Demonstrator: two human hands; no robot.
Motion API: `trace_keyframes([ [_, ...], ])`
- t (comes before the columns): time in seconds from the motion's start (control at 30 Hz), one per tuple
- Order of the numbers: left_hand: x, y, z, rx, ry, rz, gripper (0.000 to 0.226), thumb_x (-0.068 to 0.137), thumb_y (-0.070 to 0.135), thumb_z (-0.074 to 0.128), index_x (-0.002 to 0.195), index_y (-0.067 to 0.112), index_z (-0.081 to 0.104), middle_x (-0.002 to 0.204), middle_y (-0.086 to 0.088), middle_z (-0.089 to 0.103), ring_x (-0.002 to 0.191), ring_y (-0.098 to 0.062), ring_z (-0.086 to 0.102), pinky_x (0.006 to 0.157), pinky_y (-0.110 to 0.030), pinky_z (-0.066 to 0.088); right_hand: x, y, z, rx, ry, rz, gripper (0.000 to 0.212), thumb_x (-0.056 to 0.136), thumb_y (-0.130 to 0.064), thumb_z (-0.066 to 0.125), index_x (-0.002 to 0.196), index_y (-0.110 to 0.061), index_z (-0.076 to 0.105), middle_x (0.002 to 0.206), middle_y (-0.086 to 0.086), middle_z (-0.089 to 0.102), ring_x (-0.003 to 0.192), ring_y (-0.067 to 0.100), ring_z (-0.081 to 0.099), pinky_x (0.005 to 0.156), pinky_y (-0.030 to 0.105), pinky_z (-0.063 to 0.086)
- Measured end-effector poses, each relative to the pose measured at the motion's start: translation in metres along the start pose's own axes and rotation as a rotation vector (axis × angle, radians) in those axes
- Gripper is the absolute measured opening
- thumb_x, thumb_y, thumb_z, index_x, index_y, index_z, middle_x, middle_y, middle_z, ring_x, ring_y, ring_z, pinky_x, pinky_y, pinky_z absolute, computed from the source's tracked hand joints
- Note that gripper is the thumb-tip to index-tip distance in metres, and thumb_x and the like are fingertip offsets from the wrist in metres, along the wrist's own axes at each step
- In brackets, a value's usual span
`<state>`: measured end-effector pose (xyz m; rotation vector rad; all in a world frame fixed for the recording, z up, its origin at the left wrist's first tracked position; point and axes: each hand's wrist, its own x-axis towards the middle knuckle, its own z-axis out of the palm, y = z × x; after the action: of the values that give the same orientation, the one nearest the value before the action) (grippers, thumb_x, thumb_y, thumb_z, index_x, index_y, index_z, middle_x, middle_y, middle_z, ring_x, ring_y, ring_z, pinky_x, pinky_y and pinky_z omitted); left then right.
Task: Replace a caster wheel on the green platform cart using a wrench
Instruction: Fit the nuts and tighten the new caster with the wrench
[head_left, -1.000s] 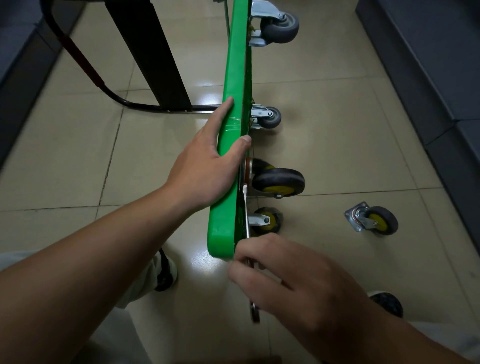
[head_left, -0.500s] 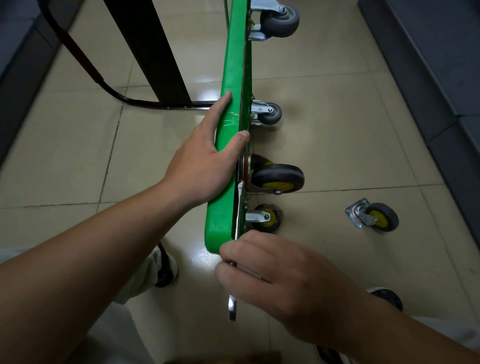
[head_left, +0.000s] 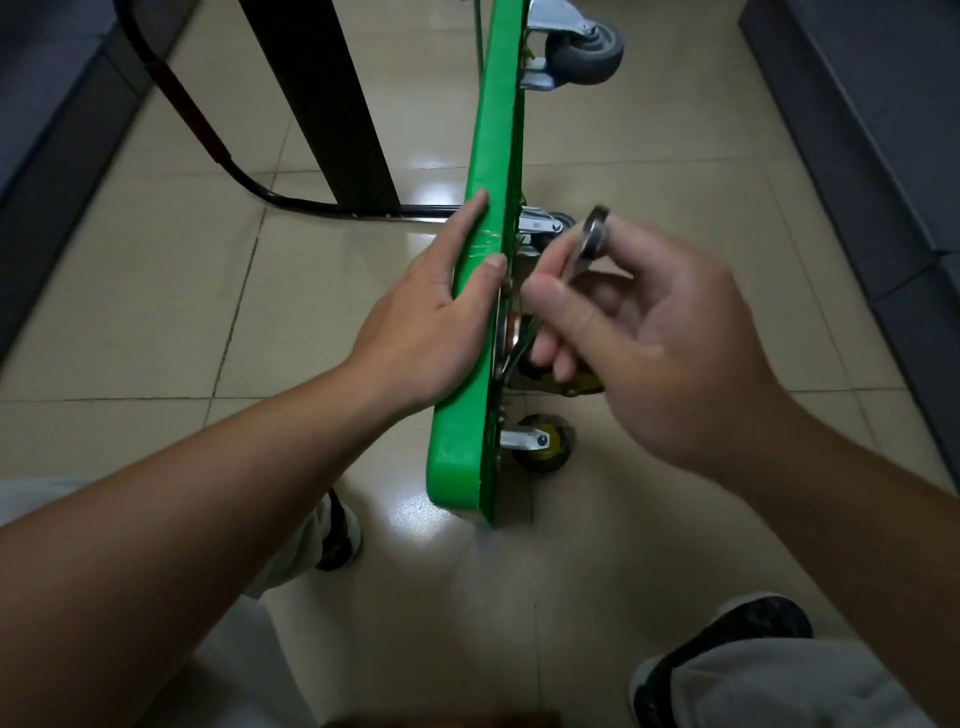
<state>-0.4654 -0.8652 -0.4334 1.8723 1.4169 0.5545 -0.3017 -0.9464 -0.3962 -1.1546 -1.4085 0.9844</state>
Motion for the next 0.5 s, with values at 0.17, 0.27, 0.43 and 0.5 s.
trace_keyframes([
  [0.17, 0.001, -0.002, -0.002, 0.005, -0.017, 0.021, 0.053, 0.11, 0.05, 0.035, 0.159, 0.055, 0.017, 0.162, 0.01, 0.042, 0.135, -0.017, 0.053, 0.108, -0.042, 0.046, 0.033, 0.01, -0.01, -0.014, 0.049, 0.141, 0.011, 0.102, -0.013, 0.06, 0.104, -0.004, 0.065, 0.076, 0.014, 0.065, 0.058, 0.024, 0.059, 0.059, 0.03, 0.053],
  [0.27, 0.001, -0.004, -0.001, -0.004, -0.021, 0.033, 0.054, 0.109, 0.051, 0.035, 0.159, 0.055, 0.016, 0.161, 0.01, 0.042, 0.127, -0.014, 0.056, 0.098, -0.039, 0.05, 0.038, 0.016, -0.009, 0.001, 0.091, 0.16, 0.016, 0.102, -0.016, 0.061, 0.109, -0.003, 0.068, 0.077, 0.01, 0.066, 0.059, 0.027, 0.058, 0.057, 0.029, 0.052],
  [0.43, 0.001, -0.005, 0.0, -0.025, -0.027, 0.042, 0.055, 0.107, 0.053, 0.034, 0.159, 0.056, 0.015, 0.159, 0.011, 0.043, 0.115, -0.01, 0.059, 0.085, -0.031, 0.05, 0.035, 0.022, -0.008, -0.044, 0.161, 0.139, 0.02, 0.103, -0.017, 0.06, 0.111, -0.002, 0.069, 0.085, 0.021, 0.068, 0.058, 0.018, 0.06, 0.055, 0.023, 0.051],
  [0.5, 0.001, -0.004, -0.001, -0.028, -0.032, 0.035, 0.057, 0.105, 0.055, 0.033, 0.159, 0.057, 0.015, 0.159, 0.01, 0.044, 0.117, -0.01, 0.06, 0.091, -0.036, 0.053, 0.029, 0.021, -0.007, -0.05, 0.168, 0.104, 0.018, 0.103, -0.017, 0.059, 0.112, -0.004, 0.068, 0.086, 0.02, 0.066, 0.057, 0.015, 0.06, 0.054, 0.022, 0.048],
])
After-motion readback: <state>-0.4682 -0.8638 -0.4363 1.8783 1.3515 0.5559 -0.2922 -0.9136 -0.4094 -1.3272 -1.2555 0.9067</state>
